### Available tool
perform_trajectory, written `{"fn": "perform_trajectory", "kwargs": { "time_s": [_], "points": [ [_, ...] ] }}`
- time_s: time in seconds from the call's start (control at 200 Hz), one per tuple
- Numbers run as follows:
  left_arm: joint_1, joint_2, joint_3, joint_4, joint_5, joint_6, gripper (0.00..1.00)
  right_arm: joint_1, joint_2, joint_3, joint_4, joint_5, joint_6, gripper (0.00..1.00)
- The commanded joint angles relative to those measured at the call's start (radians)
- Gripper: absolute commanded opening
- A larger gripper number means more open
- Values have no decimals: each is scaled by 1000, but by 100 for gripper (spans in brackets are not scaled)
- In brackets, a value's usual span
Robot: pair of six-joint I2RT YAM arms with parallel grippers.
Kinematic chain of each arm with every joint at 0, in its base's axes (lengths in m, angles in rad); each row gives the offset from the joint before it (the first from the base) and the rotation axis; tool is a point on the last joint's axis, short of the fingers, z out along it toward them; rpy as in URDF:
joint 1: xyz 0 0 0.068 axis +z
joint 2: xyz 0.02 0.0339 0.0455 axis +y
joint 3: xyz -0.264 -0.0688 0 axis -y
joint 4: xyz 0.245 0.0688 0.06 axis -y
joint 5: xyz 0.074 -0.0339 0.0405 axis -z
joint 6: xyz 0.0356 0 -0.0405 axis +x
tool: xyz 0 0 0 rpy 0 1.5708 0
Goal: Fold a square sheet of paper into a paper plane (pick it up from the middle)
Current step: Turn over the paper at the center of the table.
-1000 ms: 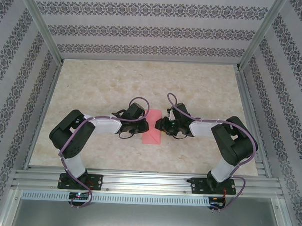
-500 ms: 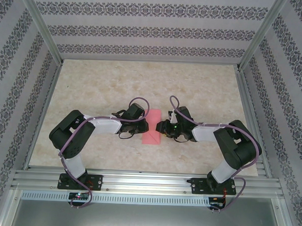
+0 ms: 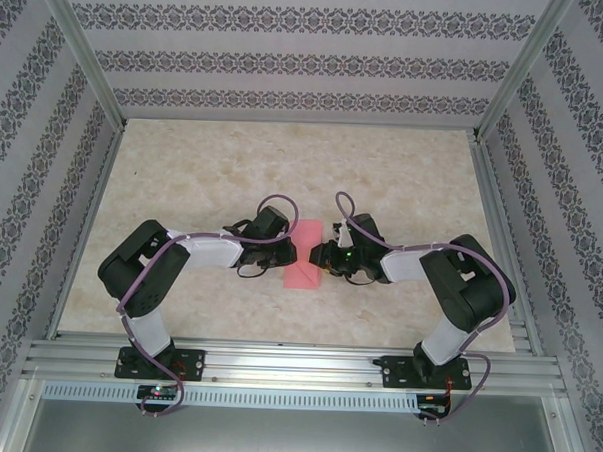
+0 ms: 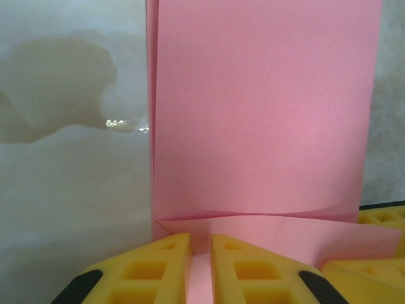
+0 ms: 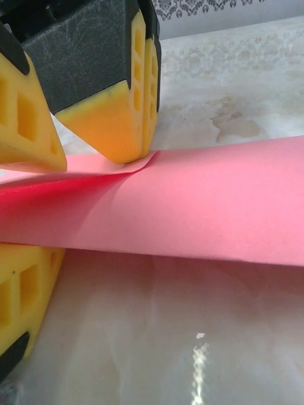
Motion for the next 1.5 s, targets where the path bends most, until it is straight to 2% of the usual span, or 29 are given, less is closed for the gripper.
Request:
{"fn": "perform_trajectory", "kwargs": {
  "time_s": [0.0,0.2,0.31,0.515,0.619,0.794,0.954,1.034,1.159,1.259,1.409,1.499],
  "points": [
    [1,-9,-14,-19,-1,-18,18,-2,13,15,43,-31,-36,28],
    [1,-70,-25,-6,8,-23,20,-5,-38,17,4,-34,-56,16],
    [1,-149,-49,-5,-31,-42,22,-12,-97,29,-63,-24,-81,8],
    [3,-332,-73,-100,-161,-37,30,-13,-241,144,-421,92,-230,2],
    [4,-418,-78,-174,-233,-19,33,-10,-306,245,-693,234,-319,0],
    [29,-545,-119,-248,-317,-13,38,37,-377,438,-1101,615,-416,0],
    [61,-631,-175,-268,-348,-25,42,125,-325,638,-1440,1022,-373,0],
    [76,-667,-204,-273,-358,-37,42,156,-263,711,-1560,1121,-341,0],
    [88,-730,-240,-301,-399,-67,44,191,-163,739,-1578,1129,-303,0],
    [93,-774,-251,-344,-436,-76,45,231,-28,781,-1574,1110,-278,0],
    [99,-823,-258,-393,-462,-68,46,290,191,899,-1566,1012,-267,0],
    [100,-850,-262,-409,-464,-62,46,323,314,1002,-1562,940,-260,6]
  ]
}}
